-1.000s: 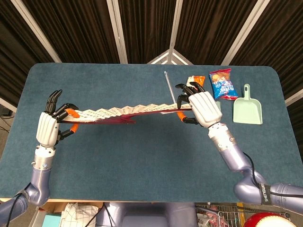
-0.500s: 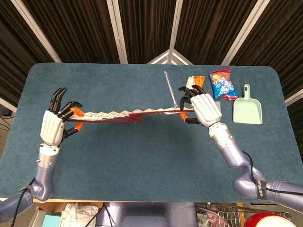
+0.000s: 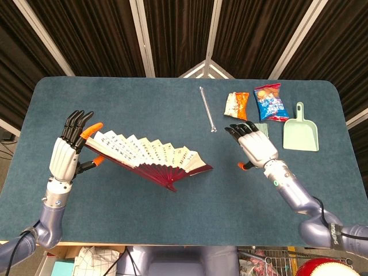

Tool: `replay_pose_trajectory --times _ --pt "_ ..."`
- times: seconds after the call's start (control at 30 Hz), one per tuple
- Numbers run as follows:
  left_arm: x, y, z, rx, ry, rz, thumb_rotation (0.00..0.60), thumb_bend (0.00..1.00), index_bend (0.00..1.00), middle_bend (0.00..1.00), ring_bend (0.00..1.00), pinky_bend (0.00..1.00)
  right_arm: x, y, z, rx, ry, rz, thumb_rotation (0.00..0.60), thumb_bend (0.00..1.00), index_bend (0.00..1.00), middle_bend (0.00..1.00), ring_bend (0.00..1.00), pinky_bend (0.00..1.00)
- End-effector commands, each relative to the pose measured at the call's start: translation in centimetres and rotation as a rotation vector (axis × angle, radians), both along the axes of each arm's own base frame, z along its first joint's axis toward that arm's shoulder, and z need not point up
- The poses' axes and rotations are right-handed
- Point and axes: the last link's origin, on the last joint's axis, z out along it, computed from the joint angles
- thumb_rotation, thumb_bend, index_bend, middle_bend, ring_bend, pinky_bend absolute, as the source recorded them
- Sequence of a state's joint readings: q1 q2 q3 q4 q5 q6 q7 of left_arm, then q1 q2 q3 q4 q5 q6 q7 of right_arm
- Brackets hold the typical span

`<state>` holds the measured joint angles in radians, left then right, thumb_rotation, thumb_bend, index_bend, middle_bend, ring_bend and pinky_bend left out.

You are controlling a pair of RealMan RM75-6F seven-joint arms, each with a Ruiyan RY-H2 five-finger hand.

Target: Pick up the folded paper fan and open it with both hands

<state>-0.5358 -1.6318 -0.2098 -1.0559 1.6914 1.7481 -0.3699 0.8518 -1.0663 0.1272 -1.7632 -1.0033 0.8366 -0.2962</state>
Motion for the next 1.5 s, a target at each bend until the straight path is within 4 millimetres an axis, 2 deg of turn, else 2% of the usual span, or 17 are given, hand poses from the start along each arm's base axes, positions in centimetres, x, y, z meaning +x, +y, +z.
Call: replay_pose_trajectory --times 0.03,0.23,0.43,0.47,0.53,0.7,0.77,0.83,0.93,1.03,1.1,1.17,1.27,1.37,1.5 --pt "0.4 -0.7 1.1 -0.006 -0.027 -0.036 0.600 0.33 0.16 0.00 0.00 0.00 -0.6 0.8 0.4 -0.006 -0.011 -0.007 0.600 0.18 0.02 0.08 0.09 0.02" --pt "0.7 -2.3 2.8 -0.043 -0.105 -0.063 0.600 0.33 0.16 0.00 0.00 0.00 -2.1 1.6 1.8 -0.045 -0.073 -0.023 0.600 0.18 0.02 0.08 0.09 0.02" --pt "0.5 -2.9 3.5 -0.040 -0.046 -0.041 0.600 0.33 0.18 0.03 0.00 0.00 -3.3 1.6 2.5 -0.086 -0.115 -0.030 0.600 0.18 0.01 0.08 0.09 0.02" --pt "0.4 -2.9 3.5 -0.034 -0.026 -0.036 0.600 0.33 0.22 0.06 0.00 0.00 -3.4 1.5 2.6 -0.097 -0.122 -0.023 0.600 0.18 0.02 0.08 0.09 0.02" --pt "0.4 -2.7 3.7 -0.006 -0.016 -0.017 0.600 0.33 0.41 0.21 0.01 0.05 -3.5 1.4 2.9 -0.115 -0.146 -0.016 0.600 0.18 0.02 0.08 0.09 0.02" --pt "1.6 -0.7 3.8 0.089 -0.064 0.004 0.600 0.37 0.82 0.44 0.08 0.12 -3.2 0.6 3.4 -0.130 -0.181 -0.010 0.600 0.18 0.02 0.08 0.09 0.02" --pt "2.3 0.3 3.8 0.091 -0.069 0.016 0.600 0.38 0.88 0.48 0.10 0.14 -3.0 0.3 3.8 -0.139 -0.190 -0.009 0.600 0.18 0.02 0.08 0.09 0.02" --pt "3.3 1.4 3.8 0.095 -0.058 0.026 0.600 0.38 0.89 0.50 0.11 0.14 -2.8 -0.2 4.1 -0.151 -0.212 -0.016 0.600 0.18 0.02 0.08 0.09 0.02" --pt "6.2 3.9 3.5 0.067 -0.052 0.033 0.600 0.36 0.89 0.51 0.12 0.14 -2.9 -1.1 4.8 -0.175 -0.222 -0.021 0.600 0.18 0.02 0.08 0.09 0.02" --pt "8.9 5.3 3.3 0.046 -0.075 0.022 0.600 0.35 0.89 0.51 0.12 0.14 -3.1 -1.6 5.0 -0.180 -0.226 -0.032 0.600 0.18 0.02 0.08 0.09 0.02" --pt "11.9 6.6 3.1 0.043 -0.090 0.006 0.600 0.35 0.89 0.51 0.12 0.14 -3.6 -2.0 5.2 -0.187 -0.216 -0.042 0.600 0.18 0.02 0.08 0.09 0.02" --pt "14.2 7.4 2.8 0.050 -0.109 -0.007 0.600 0.34 0.89 0.51 0.12 0.14 -4.1 -2.3 5.4 -0.196 -0.212 -0.053 0.600 0.18 0.02 0.08 0.09 0.02" --pt "16.6 8.0 2.1 0.068 -0.122 -0.044 0.600 0.33 0.89 0.51 0.13 0.14 -5.4 -2.7 5.7 -0.210 -0.216 -0.083 0.600 0.18 0.03 0.08 0.09 0.02" --pt "16.9 7.9 1.2 0.098 -0.133 -0.084 0.600 0.31 0.89 0.52 0.14 0.14 -6.7 -2.7 6.0 -0.218 -0.222 -0.104 0.600 0.18 0.04 0.08 0.09 0.02" --pt "15.8 7.8 0.7 0.140 -0.147 -0.136 0.600 0.29 0.89 0.52 0.15 0.16 -8.0 -2.5 6.5 -0.226 -0.235 -0.127 0.600 0.18 0.04 0.08 0.09 0.02"
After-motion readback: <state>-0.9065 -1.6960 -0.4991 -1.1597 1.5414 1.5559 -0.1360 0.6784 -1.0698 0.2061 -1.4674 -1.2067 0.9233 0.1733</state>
